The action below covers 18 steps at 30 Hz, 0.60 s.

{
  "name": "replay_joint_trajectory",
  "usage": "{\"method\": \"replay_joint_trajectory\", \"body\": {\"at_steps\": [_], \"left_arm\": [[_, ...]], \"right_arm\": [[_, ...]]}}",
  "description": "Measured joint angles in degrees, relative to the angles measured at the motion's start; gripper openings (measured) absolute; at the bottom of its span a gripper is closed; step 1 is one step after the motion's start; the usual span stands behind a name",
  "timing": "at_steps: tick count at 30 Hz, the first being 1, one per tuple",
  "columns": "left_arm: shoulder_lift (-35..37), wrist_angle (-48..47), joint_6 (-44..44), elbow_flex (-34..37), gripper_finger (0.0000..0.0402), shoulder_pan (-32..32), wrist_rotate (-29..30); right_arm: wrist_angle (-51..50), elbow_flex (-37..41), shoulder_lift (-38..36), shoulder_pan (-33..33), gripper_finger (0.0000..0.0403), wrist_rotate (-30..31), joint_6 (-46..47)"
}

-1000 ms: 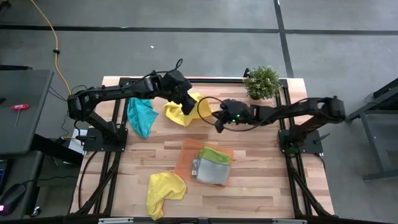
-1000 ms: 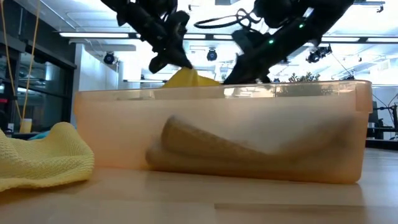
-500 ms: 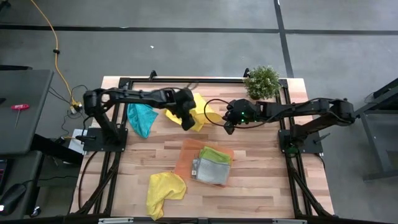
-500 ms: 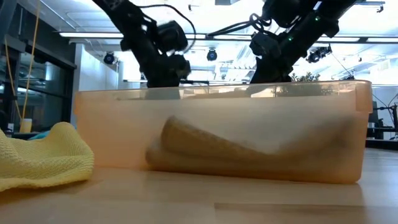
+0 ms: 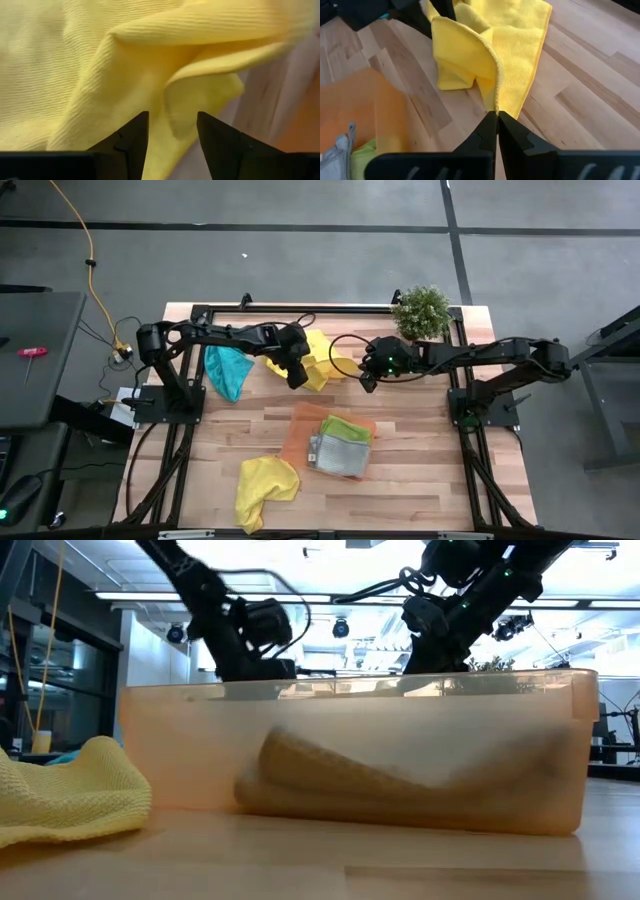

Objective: Fold microfiber towels
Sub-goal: Fold the top yellow towel

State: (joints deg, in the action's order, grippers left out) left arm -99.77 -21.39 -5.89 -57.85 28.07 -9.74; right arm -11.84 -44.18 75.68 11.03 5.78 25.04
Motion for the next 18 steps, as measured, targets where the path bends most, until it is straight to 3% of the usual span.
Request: {"method": "replay_joint_trajectory", "body": {"at_steps": [8, 18], "left_arm": [[0.00, 17.19, -2.53, 8.52, 0.0158, 1.67, -6.13], [-2.82, 19.28, 5.69, 10.23, 0.0157, -1.93, -6.14]], "right_arm": [[0.00, 0.00, 0.00, 0.00, 0.0000, 0.00, 0.00], [0.00, 0.00, 0.00, 0.00, 0.0000, 0.04, -0.45]]}}
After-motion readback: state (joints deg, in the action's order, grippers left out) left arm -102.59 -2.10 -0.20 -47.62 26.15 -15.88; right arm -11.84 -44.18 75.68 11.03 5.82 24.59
